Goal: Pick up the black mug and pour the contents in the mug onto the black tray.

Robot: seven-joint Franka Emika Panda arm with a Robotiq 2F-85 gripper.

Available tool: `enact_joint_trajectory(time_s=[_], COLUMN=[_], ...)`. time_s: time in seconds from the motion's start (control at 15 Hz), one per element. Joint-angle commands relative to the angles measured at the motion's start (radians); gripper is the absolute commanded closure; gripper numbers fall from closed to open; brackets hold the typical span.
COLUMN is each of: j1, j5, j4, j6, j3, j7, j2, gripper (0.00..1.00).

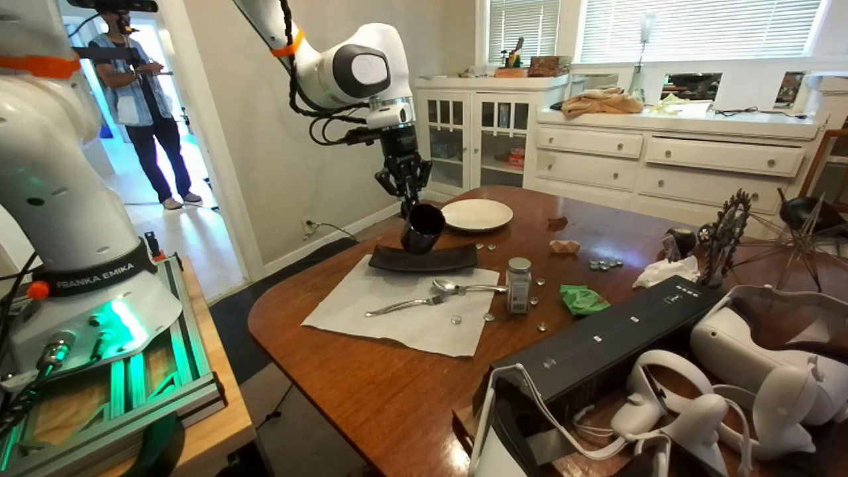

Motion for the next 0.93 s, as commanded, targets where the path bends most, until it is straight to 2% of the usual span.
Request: enact_joint_trajectory(time_s=[0.0, 0.07, 0.13, 0.4, 0.6, 0.87], j1=[-0.124, -0.124, -0.034, -0.010, -0.001, 0.010], j5=[0.278, 0.354, 0.438, 0.602, 0.667, 0.733], j4=[0.047, 0.065, 0.088, 0.190, 0.262, 0.337], j6=[-0.092, -0.135, -0.172, -0.350, -0.447, -0.517], j3=[0.128, 0.121, 0.017, -0.089, -0.146, -0.177], j7=[-0.220, -0.284, -0.356, -0.497, -0.545, -0.566], j2=[0.019, 0.024, 0.042, 0.109, 0.168, 0.231], gripper=[0.95, 0.95, 0.95, 0.95, 0.95, 0.95])
